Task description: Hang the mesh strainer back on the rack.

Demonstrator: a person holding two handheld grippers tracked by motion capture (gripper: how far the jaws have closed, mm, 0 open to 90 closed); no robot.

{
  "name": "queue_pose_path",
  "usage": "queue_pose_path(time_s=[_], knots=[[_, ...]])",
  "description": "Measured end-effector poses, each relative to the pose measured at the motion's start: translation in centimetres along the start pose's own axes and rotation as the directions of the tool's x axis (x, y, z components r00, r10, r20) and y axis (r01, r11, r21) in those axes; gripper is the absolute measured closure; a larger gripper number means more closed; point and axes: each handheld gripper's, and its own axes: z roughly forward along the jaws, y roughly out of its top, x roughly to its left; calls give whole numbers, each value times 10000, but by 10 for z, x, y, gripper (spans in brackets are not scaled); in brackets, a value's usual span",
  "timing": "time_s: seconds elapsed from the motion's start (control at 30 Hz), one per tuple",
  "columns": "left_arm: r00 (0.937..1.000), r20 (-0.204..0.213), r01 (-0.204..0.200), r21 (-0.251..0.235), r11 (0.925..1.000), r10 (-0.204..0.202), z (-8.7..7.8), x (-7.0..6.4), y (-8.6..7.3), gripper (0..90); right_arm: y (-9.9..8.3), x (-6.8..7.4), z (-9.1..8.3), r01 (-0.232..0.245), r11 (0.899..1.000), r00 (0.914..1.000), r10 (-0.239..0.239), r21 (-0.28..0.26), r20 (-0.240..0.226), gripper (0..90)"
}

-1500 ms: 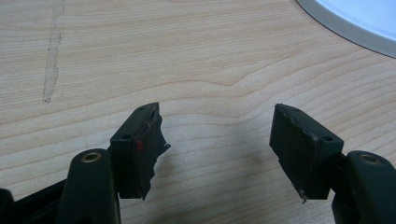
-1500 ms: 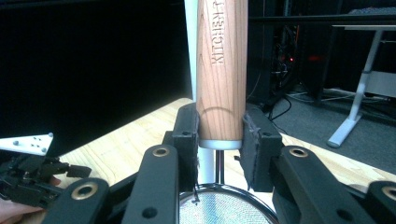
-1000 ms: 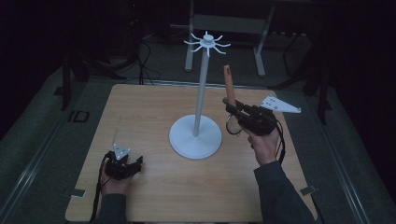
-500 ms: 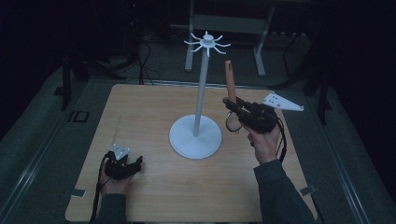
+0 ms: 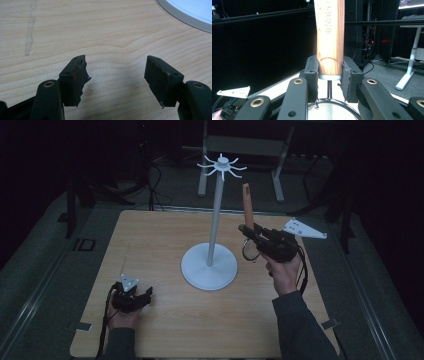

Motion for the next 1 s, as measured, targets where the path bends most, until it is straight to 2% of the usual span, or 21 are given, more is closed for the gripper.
queue_pose_path(time_s=[0.5,1.0], knots=[[10000,-1,6,1,10000,-6,0,0,0,345,9,3,1,38,9998,9998,-42,-218,-169,700],[10000,-4,24,-3,10000,-24,1,0,0,345,15,2,1,-122,9988,9992,103,-482,-387,700]])
